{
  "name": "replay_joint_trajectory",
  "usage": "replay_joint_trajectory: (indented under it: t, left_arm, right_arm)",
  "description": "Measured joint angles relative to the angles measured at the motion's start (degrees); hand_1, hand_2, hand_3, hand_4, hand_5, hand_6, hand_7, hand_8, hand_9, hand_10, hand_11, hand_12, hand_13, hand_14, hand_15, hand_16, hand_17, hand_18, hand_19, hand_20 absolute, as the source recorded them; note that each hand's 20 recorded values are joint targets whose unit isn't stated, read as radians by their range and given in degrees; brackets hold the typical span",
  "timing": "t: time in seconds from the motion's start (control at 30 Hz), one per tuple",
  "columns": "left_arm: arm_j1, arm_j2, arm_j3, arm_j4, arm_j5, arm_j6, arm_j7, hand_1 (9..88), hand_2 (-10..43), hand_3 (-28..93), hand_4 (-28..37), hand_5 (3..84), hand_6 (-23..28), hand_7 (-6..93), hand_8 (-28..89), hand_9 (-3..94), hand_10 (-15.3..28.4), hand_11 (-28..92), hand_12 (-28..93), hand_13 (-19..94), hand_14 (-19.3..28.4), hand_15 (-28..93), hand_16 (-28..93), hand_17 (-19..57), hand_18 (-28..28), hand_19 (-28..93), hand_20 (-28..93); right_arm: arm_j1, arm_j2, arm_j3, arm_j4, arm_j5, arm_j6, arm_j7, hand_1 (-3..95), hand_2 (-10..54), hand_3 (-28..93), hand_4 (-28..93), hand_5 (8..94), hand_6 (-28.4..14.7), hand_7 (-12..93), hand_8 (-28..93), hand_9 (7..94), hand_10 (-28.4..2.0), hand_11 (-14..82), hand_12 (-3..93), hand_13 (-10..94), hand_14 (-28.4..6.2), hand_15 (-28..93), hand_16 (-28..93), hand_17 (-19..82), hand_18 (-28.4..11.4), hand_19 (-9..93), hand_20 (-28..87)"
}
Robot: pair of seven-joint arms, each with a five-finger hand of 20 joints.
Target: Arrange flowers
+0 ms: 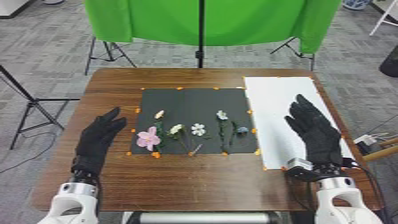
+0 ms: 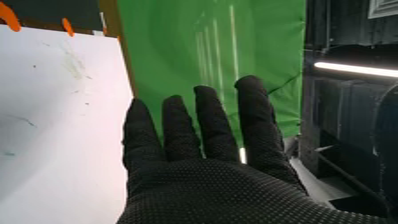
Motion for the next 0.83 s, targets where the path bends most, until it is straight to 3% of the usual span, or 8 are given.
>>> replay_joint_trajectory:
  t: [0.33, 0.83]
  left_arm:
    - [0.54, -0.49, -0.21, -0.33, 0.22, -0.06, 0.04, 19.4, 3.1, 64, -27.8, 41.5, 3.5, 6.7, -6, 43.7, 12.6, 15, 13, 33, 14.1, 9, 3, 4.2, 11.0, 1, 17]
    - [1.34, -0.97, -0.64, -0.63, 0.18, -0.19, 0.03, 19.3, 3.0, 64, -27.9, 41.8, 3.4, 6.9, -6, 43.9, 12.7, 15, 13, 33, 14.4, 9, 3, 4.1, 11.2, 1, 17]
  right_arm:
    - [-0.22, -0.44, -0.14, -0.65, -0.30, -0.10, 0.82, 6.0, -3.5, 78, -16, 35.2, 0.2, 9, -7, 32.5, -13.0, 2.2, 10.8, 27, -13.0, 6, 13, 16, -15.3, 1, 24]
    - [-0.30, -1.11, 0.31, -0.88, -0.79, -2.86, 1.93, 5.8, -3.3, 78, -16, 40.6, -0.1, 10, -7, 34.5, -13.4, 2.7, 11.1, 26, -13.1, 7, 13, 16, -15.4, 2, 24]
